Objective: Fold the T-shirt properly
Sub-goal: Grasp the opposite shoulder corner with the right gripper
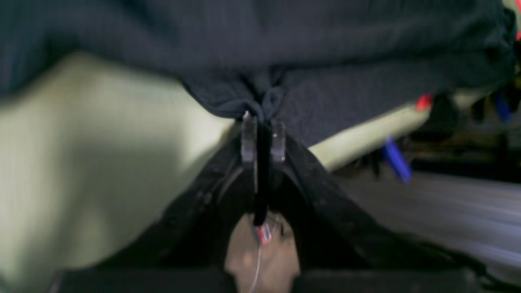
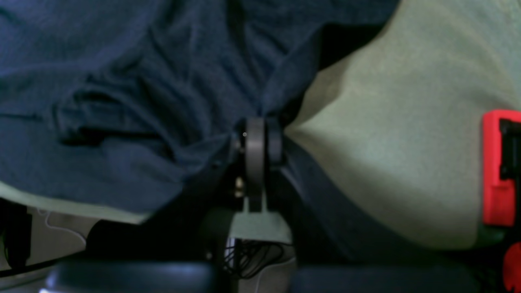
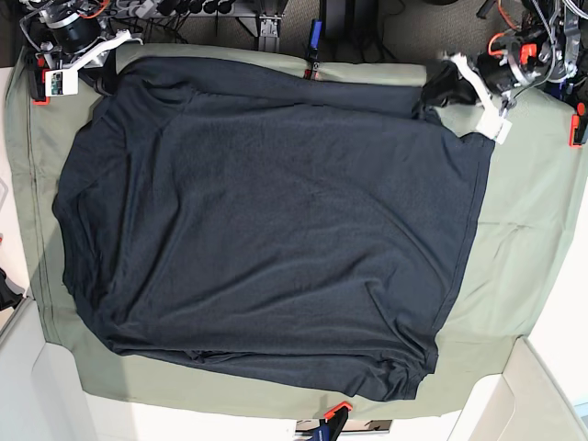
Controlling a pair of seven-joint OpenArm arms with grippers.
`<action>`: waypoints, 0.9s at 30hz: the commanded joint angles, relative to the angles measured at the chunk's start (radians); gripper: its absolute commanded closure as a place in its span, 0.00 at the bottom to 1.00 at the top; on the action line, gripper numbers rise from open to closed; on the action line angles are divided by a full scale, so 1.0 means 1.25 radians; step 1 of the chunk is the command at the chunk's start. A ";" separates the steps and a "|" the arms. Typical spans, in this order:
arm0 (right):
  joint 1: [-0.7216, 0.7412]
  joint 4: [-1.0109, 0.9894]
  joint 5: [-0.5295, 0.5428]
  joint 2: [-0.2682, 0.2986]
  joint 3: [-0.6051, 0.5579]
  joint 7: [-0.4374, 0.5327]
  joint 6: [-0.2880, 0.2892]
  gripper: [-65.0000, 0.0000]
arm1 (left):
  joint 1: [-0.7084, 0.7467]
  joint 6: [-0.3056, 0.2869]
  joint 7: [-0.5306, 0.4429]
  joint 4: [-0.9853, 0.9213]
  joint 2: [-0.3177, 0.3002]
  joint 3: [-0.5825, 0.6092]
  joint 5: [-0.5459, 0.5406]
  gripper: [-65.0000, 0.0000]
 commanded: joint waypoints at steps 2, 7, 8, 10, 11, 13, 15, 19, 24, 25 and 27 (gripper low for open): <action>-0.006 0.014 0.006 0.007 0.021 -0.004 0.031 1.00 | 0.042 -0.001 0.024 0.056 -0.011 -0.027 0.017 1.00; -0.018 0.038 0.094 0.007 0.088 -0.040 0.061 1.00 | 0.120 -0.001 0.020 0.141 -0.011 -0.095 0.017 1.00; -0.023 0.048 0.110 0.007 0.106 -0.045 0.066 1.00 | 0.127 -0.001 0.020 0.151 -0.011 -0.111 0.016 1.00; -0.031 0.072 0.136 0.007 0.139 -0.055 0.067 1.00 | 0.128 -0.001 0.021 0.164 -0.011 -0.145 0.003 1.00; -0.030 0.082 0.146 0.007 0.154 -0.064 0.072 1.00 | 0.127 -0.001 0.020 0.167 -0.012 -0.162 -0.007 1.00; -0.030 0.099 0.154 0.007 0.177 -0.066 0.081 1.00 | 0.125 -0.001 0.005 0.170 -0.012 -0.192 -0.027 1.00; -0.023 0.110 0.154 0.008 0.188 -0.065 0.081 1.00 | 0.125 -0.001 -0.025 0.170 -0.020 -0.207 -0.031 1.00; 0.023 0.108 0.153 0.009 0.190 -0.066 0.081 1.00 | 0.101 -0.001 -0.061 0.170 -0.045 -0.208 -0.020 1.00; 0.099 0.082 0.123 0.009 0.190 -0.065 0.081 1.00 | 0.038 -0.001 -0.080 0.131 -0.069 -0.207 0.018 1.00; 0.117 0.075 0.124 0.009 0.190 -0.065 0.081 1.00 | 0.022 -0.001 -0.086 0.113 -0.074 -0.204 0.018 1.00; 0.152 0.055 0.123 0.009 0.190 -0.065 0.081 1.00 | -0.016 -0.001 -0.092 0.073 -0.084 -0.195 0.018 1.00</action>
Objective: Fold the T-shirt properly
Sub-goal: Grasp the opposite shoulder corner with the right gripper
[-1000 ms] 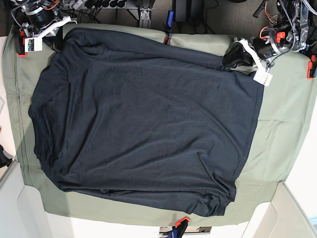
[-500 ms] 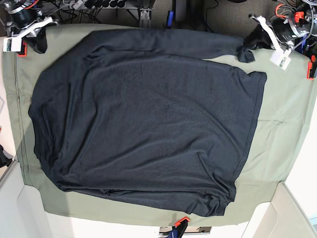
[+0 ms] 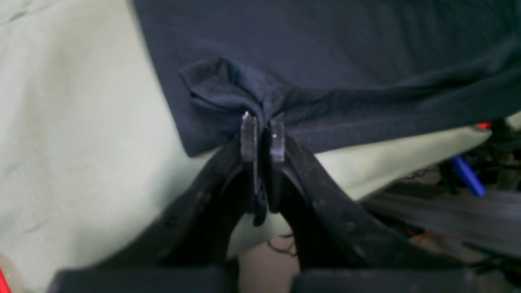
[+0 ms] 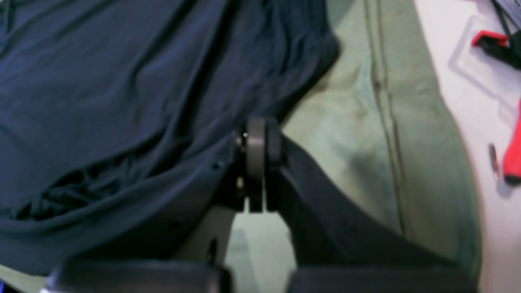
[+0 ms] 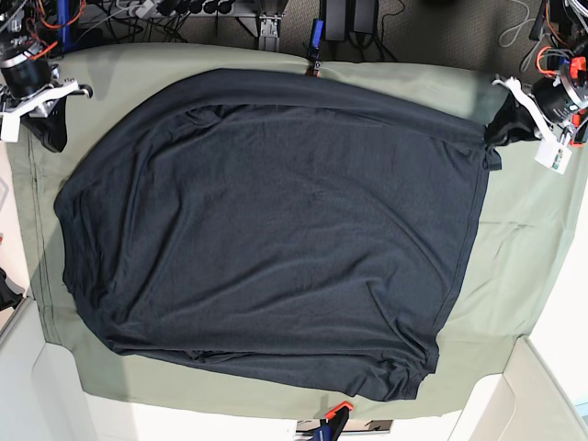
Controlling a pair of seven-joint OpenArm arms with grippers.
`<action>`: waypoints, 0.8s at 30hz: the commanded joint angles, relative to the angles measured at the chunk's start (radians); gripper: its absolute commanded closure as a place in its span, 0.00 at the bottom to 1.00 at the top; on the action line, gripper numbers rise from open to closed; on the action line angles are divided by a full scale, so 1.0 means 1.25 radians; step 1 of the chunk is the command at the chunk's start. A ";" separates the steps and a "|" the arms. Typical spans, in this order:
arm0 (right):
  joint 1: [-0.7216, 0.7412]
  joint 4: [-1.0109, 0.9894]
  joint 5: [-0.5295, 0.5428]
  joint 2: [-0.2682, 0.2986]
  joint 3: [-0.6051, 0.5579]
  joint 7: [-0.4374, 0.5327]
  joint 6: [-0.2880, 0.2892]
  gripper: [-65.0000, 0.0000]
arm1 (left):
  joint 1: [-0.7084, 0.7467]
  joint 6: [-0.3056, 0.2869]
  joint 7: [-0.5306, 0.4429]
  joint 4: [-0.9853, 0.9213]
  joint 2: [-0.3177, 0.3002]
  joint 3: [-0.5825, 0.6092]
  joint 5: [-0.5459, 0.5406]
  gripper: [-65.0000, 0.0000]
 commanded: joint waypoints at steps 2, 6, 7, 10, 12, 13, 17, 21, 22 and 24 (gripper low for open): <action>0.036 -0.015 0.009 0.010 0.006 0.019 0.003 1.00 | -0.048 -0.004 -0.019 -0.032 -0.030 0.020 -0.011 1.00; 0.092 -0.074 0.009 0.009 0.006 0.019 0.004 1.00 | -0.148 -0.004 -0.019 -0.125 -0.062 0.109 0.016 1.00; 0.104 -0.089 0.009 0.009 0.006 0.019 0.003 1.00 | -0.170 -0.004 -0.020 -0.146 -0.065 0.128 0.031 1.00; 0.140 -0.133 0.009 0.009 0.006 0.019 0.004 1.00 | -0.233 -0.004 -0.020 -0.210 -0.066 0.157 0.042 1.00; 0.157 -0.152 0.009 0.009 0.005 0.017 0.019 1.00 | -0.265 -0.004 -0.018 -0.249 -0.066 0.161 0.042 1.00; 0.159 -0.154 0.009 0.009 0.005 0.016 0.036 1.00 | -0.276 -0.004 -0.018 -0.266 -0.066 0.161 0.042 1.00; 0.155 -0.151 0.047 0.009 0.006 -0.024 0.102 1.00 | -0.276 -0.004 0.011 -0.284 -0.070 0.161 0.033 1.00; 0.144 -0.132 0.109 0.007 0.006 -0.119 0.111 0.84 | -0.268 -0.004 0.099 -0.284 -0.070 0.161 -0.023 1.00; 0.132 -0.119 0.110 0.006 0.006 -0.122 0.115 0.76 | -0.262 -0.004 0.115 -0.284 -0.070 0.161 -0.040 1.00; 0.101 -0.085 0.109 0.002 0.006 -0.121 0.119 0.63 | -0.253 -0.004 0.131 -0.284 -0.070 0.161 -0.070 1.00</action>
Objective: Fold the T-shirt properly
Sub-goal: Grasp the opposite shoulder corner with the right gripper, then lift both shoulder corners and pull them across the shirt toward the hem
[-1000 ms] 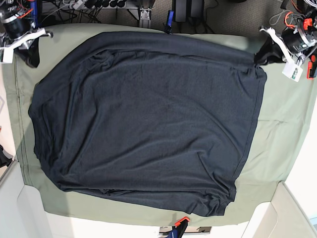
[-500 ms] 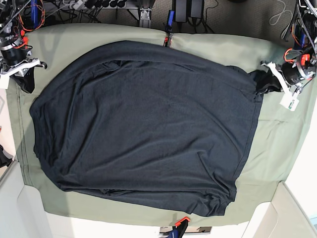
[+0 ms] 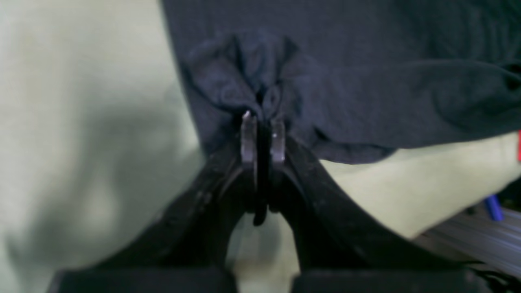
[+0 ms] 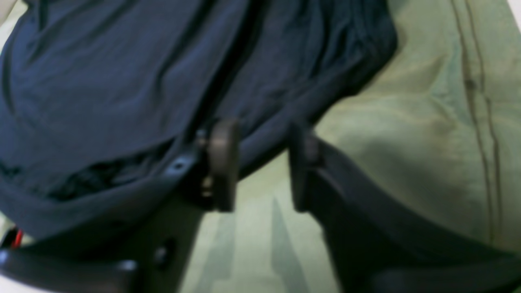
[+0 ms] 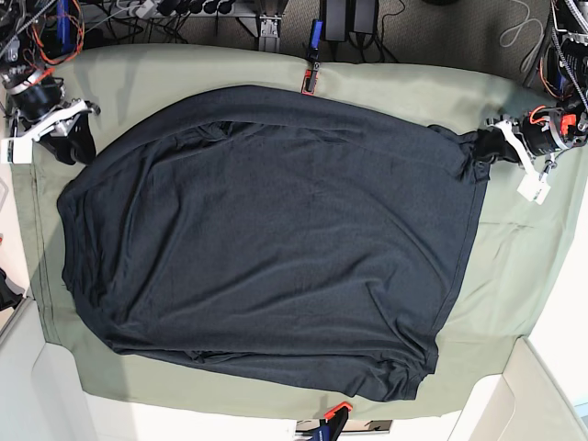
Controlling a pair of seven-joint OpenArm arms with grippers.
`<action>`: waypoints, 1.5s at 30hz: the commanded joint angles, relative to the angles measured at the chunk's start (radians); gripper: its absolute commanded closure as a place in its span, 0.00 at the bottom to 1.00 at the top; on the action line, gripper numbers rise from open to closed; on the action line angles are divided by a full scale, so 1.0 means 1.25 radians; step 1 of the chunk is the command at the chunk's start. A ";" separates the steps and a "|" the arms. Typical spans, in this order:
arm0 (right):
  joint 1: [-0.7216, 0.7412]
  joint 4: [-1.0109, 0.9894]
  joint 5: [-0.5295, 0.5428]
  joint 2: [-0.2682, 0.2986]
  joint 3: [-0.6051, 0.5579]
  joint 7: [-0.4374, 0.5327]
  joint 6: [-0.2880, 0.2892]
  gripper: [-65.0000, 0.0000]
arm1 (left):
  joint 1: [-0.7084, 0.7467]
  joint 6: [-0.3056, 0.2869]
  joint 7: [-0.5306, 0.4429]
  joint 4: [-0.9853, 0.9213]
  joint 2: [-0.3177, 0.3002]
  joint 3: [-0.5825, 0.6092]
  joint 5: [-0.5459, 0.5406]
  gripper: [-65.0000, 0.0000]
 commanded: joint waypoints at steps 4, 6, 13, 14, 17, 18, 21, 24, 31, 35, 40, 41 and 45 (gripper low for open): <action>-0.060 0.074 0.029 -0.023 0.005 0.013 0.008 0.57 | 0.000 -0.004 -0.003 0.010 -0.019 -0.008 -0.046 1.00; -0.074 0.074 0.026 -0.043 0.005 0.014 0.008 0.57 | 0.000 -0.004 -0.003 0.010 -0.019 -0.009 -0.057 1.00; -0.052 0.053 -0.038 -0.110 -0.026 0.042 -0.026 0.57 | 0.000 -0.004 -0.003 0.010 -0.018 -0.008 -0.060 1.00; -0.042 0.042 -0.059 -0.113 -0.039 0.049 -0.036 0.57 | 0.000 -0.004 -0.003 0.010 -0.018 -0.008 -0.060 1.00; -0.010 0.003 -0.123 -0.117 -0.076 0.061 -0.079 0.57 | 0.000 -0.004 -0.002 0.010 -0.018 -0.008 -0.059 1.00; -0.002 -0.008 -0.137 -0.119 -0.083 0.062 -0.092 0.57 | 0.000 -0.004 0.001 0.010 -0.018 -0.009 -0.059 1.00; 0.012 -0.038 -0.141 -0.132 -0.089 0.062 -0.103 0.57 | 0.002 -0.004 0.004 0.010 -0.018 -0.009 -0.059 1.00; 0.015 -0.048 -0.141 -0.146 -0.090 0.062 -0.103 0.57 | 0.002 -0.004 0.003 0.010 -0.018 -0.009 -0.060 1.00; 0.017 -0.049 -0.141 -0.153 -0.089 0.062 -0.103 0.99 | 0.002 -0.004 0.003 0.010 -0.018 -0.008 -0.059 1.00; 0.016 -0.049 -0.142 -0.152 -0.089 0.061 -0.095 1.00 | 0.002 -0.004 0.006 0.010 -0.018 -0.009 -0.060 1.00; -0.005 -0.014 -0.140 -0.139 -0.063 0.040 -0.069 1.00 | 0.016 -0.004 0.075 0.063 -0.021 -0.009 -0.078 1.00; -0.020 0.003 -0.135 -0.131 -0.053 0.041 -0.069 1.00 | 0.030 -0.004 0.075 0.083 -0.025 -0.010 -0.084 1.00; -0.083 0.080 -0.077 -0.101 0.004 0.040 -0.069 1.00 | 0.101 -0.004 0.075 0.174 -0.045 -0.010 -0.083 1.00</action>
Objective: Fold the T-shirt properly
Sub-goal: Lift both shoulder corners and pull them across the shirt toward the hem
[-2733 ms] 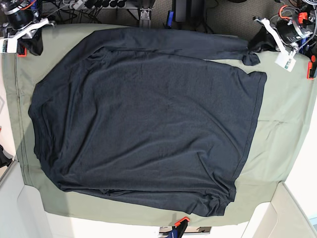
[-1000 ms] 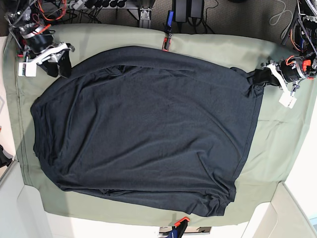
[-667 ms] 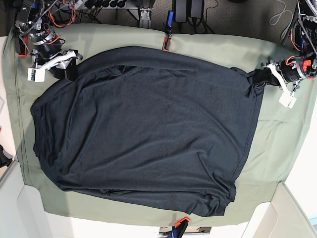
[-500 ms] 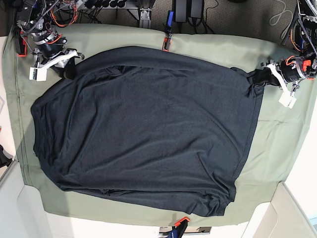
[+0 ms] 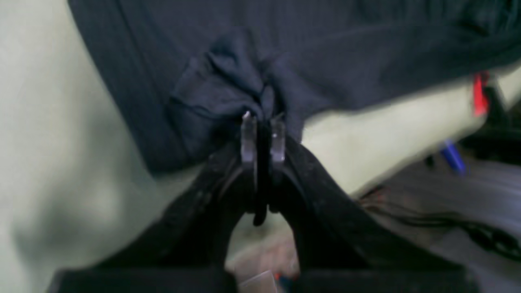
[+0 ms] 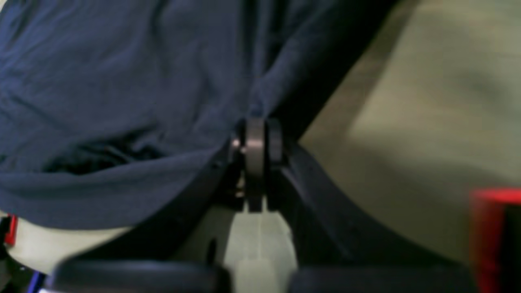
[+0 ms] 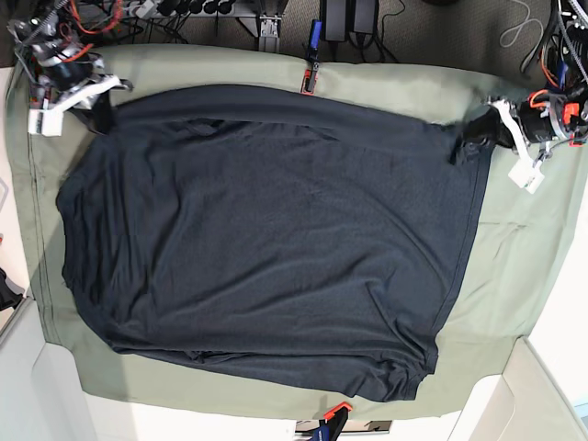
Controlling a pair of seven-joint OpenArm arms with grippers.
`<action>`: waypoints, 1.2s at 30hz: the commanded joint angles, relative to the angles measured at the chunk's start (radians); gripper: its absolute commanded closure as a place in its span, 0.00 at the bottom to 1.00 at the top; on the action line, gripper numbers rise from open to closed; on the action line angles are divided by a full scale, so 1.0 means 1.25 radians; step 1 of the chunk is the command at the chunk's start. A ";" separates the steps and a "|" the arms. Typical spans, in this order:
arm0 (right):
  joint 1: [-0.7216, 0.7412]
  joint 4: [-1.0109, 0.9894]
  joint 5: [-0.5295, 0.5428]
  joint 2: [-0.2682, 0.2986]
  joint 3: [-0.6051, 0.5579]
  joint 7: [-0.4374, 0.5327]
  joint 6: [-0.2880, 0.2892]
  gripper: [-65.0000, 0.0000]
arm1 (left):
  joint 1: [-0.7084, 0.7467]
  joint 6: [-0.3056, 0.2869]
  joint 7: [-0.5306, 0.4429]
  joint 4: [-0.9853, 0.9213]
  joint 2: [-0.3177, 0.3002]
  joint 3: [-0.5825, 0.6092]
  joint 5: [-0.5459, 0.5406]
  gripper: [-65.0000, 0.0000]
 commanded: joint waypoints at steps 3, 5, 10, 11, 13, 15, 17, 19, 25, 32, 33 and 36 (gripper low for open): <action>-0.025 0.048 0.022 0.026 0.041 0.017 0.015 1.00 | 0.024 -0.004 -0.011 0.068 -0.018 -0.011 -0.014 1.00; -0.031 0.050 0.023 0.042 0.061 0.017 0.016 1.00 | 0.037 -0.004 -0.012 0.098 -0.018 -0.022 -0.007 1.00; -0.008 0.049 0.042 0.065 0.088 0.021 0.016 1.00 | 0.039 -0.004 -0.043 0.115 -0.018 -0.080 -0.002 1.00; 0.003 0.049 0.043 0.067 0.087 0.021 0.016 1.00 | 0.039 -0.004 -0.058 0.115 -0.018 -0.089 0.001 1.00; 0.027 0.045 0.040 0.067 0.086 0.020 0.016 1.00 | 0.035 -0.004 -0.082 0.115 -0.018 -0.093 0.024 1.00; 0.055 0.032 0.040 0.067 0.082 0.020 0.016 1.00 | 0.035 -0.004 -0.112 0.115 -0.018 -0.093 0.045 1.00; 0.086 0.007 0.038 0.067 0.074 0.020 0.016 1.00 | 0.032 -0.004 -0.154 0.114 -0.018 -0.092 0.079 1.00; 0.119 -0.027 0.019 0.067 0.059 0.020 0.016 1.00 | 0.012 -0.004 -0.190 0.109 -0.018 -0.092 0.121 1.00; 0.209 -0.143 0.004 0.067 0.036 0.021 0.016 1.00 | -0.079 -0.004 -0.198 0.021 -0.018 -0.061 0.141 1.00; 0.305 -0.244 -0.032 0.067 0.036 0.022 0.016 1.00 | -0.186 -0.004 -0.298 -0.131 -0.018 0.055 0.260 1.00; 0.316 -0.259 -0.032 0.067 0.035 0.024 0.016 1.00 | -0.197 -0.004 -0.306 -0.151 -0.018 0.068 0.268 1.00; 0.351 -0.309 -0.031 0.067 0.034 0.027 0.016 1.00 | -0.234 -0.004 -0.308 -0.198 -0.017 0.103 0.268 0.83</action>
